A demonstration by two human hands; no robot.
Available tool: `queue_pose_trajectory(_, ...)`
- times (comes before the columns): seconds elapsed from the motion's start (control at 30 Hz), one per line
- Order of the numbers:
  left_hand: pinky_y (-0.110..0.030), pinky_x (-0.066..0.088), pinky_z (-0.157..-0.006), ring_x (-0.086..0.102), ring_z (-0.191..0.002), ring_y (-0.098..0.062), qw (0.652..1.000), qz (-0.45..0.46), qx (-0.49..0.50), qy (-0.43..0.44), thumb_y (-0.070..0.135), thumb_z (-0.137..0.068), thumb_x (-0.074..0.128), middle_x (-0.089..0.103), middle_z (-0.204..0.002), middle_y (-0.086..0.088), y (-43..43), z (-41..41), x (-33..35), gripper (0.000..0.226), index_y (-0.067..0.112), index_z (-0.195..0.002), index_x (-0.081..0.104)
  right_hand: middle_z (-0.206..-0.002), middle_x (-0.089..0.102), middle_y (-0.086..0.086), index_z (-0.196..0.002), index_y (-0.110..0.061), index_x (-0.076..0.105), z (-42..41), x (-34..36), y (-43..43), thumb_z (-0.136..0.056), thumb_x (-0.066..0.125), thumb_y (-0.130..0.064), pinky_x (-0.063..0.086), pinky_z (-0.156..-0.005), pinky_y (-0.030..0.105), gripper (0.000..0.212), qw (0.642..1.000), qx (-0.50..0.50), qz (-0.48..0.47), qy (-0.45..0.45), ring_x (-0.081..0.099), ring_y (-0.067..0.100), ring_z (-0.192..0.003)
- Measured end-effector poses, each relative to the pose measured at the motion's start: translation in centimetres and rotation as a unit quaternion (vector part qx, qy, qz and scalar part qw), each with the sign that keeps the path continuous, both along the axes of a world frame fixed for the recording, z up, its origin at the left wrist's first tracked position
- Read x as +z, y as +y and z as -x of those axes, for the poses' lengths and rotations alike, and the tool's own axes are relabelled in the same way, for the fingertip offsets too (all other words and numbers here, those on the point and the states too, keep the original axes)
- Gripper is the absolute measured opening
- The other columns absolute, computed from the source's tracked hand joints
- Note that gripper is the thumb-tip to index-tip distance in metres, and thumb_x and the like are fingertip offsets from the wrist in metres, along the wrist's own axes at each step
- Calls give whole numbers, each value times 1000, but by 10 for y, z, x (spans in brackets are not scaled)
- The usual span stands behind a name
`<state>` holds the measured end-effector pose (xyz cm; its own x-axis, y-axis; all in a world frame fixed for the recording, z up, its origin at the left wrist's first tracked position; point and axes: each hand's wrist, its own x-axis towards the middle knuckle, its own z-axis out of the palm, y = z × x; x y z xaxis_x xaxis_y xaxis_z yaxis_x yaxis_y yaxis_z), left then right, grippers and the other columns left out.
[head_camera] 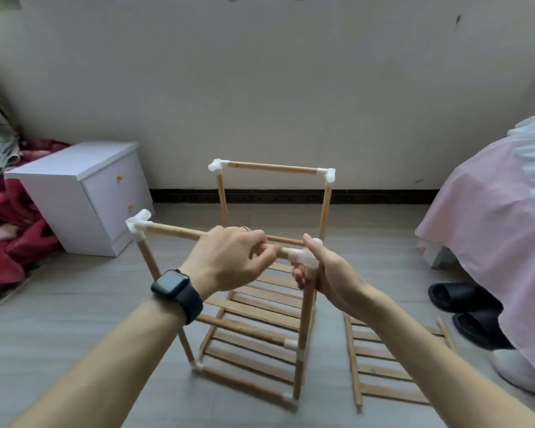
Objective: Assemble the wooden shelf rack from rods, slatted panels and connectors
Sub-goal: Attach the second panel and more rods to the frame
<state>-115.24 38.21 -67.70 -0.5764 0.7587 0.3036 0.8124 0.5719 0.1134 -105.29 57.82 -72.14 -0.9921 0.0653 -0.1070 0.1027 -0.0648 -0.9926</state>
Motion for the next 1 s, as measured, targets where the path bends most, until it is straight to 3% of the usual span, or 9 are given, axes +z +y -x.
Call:
queue_pose_trajectory(0.07,-23,33,-52,52,-57,-8,999,16,-33,-6,67,-87,26,55,-63,7,18,-8,2,49,30,-70,53,-86,66,7,-107,-9,64,-2,3,-3,-85,51,-73,52,-77,36,69,999,-37,23,-17,62,19,-73)
queue_pose_trajectory(0.17,-26,33,-54,51,-56,-9,998,36,-45,10,66,-79,30,54,-60,7,21,-7,-1,42,30,-66,49,-105,67,12,-102,-12,67,-1,10,-6,-83,50,-73,54,-86,43,66,985,-168,26,25,68,28,-94)
queue_pose_trajectory(0.27,-27,35,-59,48,-54,-2,995,61,-53,58,55,-83,44,50,-58,12,22,-5,-6,27,33,-68,47,-100,70,8,-94,-12,68,5,24,-18,-85,45,-60,52,-90,44,54,969,-217,-2,117,67,24,-96)
queue_pose_trajectory(0.4,-23,38,-49,41,-43,-1,993,22,22,113,39,-96,48,44,-48,11,30,-7,-18,39,27,-58,48,-87,69,0,-85,-13,65,15,33,-33,-88,41,-49,46,-85,37,43,958,-233,-14,168,65,16,-91)
queue_pose_trajectory(0.5,-21,27,-46,38,-41,-7,987,-25,62,146,34,-96,46,40,-47,12,39,-14,-27,42,25,-55,45,-89,69,0,-85,-14,64,21,29,-36,-89,39,-48,45,-87,37,42,955,-247,-40,162,64,18,-95)
queue_pose_trajectory(0.67,-23,32,-47,41,-39,-13,988,-32,50,139,31,-96,55,44,-45,8,49,-15,-30,43,22,-55,54,-87,69,-6,-85,-20,63,25,27,-32,-87,39,-44,46,-86,35,34,954,-258,-54,142,65,13,-94)
queue_pose_trajectory(0.8,-24,29,-47,33,-36,-16,986,-70,45,144,26,-87,70,36,-43,5,53,-9,-30,45,20,-50,45,-82,69,-8,-84,-21,64,33,24,-27,-84,43,-39,49,-81,34,28,952,-265,-56,139,66,12,-89)
queue_pose_trajectory(0.9,-25,31,-48,34,-38,-16,985,-69,37,154,28,-93,63,31,-45,7,54,-5,-28,47,22,-53,40,-82,68,-6,-86,-18,65,38,24,-25,-82,48,-36,50,-81,38,25,951,-269,-73,131,65,14,-88)
queue_pose_trajectory(1.0,-27,36,-52,46,-48,-16,987,-36,28,155,33,-103,43,32,-52,10,57,-3,-26,40,25,-64,45,-88,66,1,-90,-13,64,41,26,-23,-79,55,-30,54,-78,39,23,947,-289,-66,125,66,18,-85)
